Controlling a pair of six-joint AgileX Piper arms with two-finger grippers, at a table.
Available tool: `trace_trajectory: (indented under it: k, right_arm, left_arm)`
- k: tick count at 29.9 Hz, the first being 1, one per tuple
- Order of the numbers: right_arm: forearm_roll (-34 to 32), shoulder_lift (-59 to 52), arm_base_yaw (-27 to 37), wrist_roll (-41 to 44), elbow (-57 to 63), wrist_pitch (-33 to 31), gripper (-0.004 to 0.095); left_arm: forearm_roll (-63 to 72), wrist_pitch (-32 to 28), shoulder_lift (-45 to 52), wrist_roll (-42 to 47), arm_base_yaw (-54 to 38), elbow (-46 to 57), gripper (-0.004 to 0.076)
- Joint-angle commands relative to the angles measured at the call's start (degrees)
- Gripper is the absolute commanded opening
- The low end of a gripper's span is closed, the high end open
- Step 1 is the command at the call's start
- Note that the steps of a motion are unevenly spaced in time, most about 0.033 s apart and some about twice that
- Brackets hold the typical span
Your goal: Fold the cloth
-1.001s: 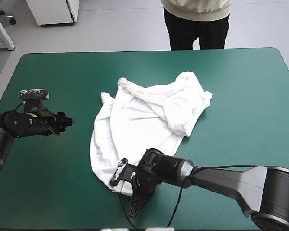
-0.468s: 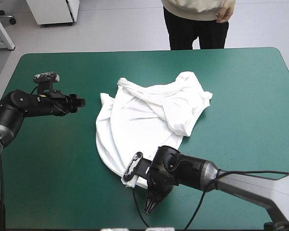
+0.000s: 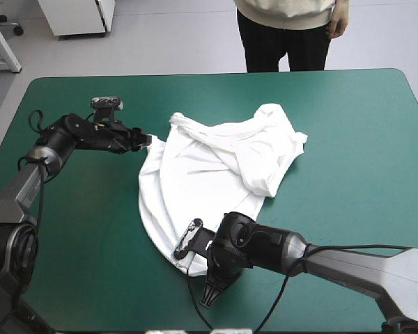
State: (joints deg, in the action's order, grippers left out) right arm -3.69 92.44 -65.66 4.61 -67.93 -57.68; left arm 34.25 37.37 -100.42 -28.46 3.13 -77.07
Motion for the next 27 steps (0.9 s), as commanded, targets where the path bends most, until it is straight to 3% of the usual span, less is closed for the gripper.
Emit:
trace_trajectory:
  k: [1,7,18,20,24,27]
  right_arm:
    - [-0.1,-2.1,0.1,0.4,-1.4,0.7,-0.0017]
    - [-0.2,-2.1,0.1,1.4,-1.4,0.5,-0.0017]
    - [-0.4,-2.1,0.1,3.3,-1.4,0.5,-0.0017]
    - [-0.4,-2.1,0.1,3.6,-1.4,0.5,-0.0017]
    - [-0.7,-2.1,0.1,3.9,-1.4,0.9,-0.0018]
    - [-3.0,-2.3,0.1,6.2,-1.5,1.3,-0.0017]
  left_arm:
    - [2.1,-0.9,-2.2,0.3,0.9,-7.7,0.042]
    - [2.0,3.5,-10.5,1.2,1.3,-15.4,0.042]
    - [-4.2,9.6,-15.7,3.7,1.5,-16.2,0.0415]
    - [-6.1,11.4,-15.8,3.8,1.5,-16.2,0.035]
    - [-6.1,11.9,-15.8,3.1,1.7,-16.2,-0.0012]
    - [-5.4,11.9,-15.8,1.9,2.5,-16.3,-0.0009]
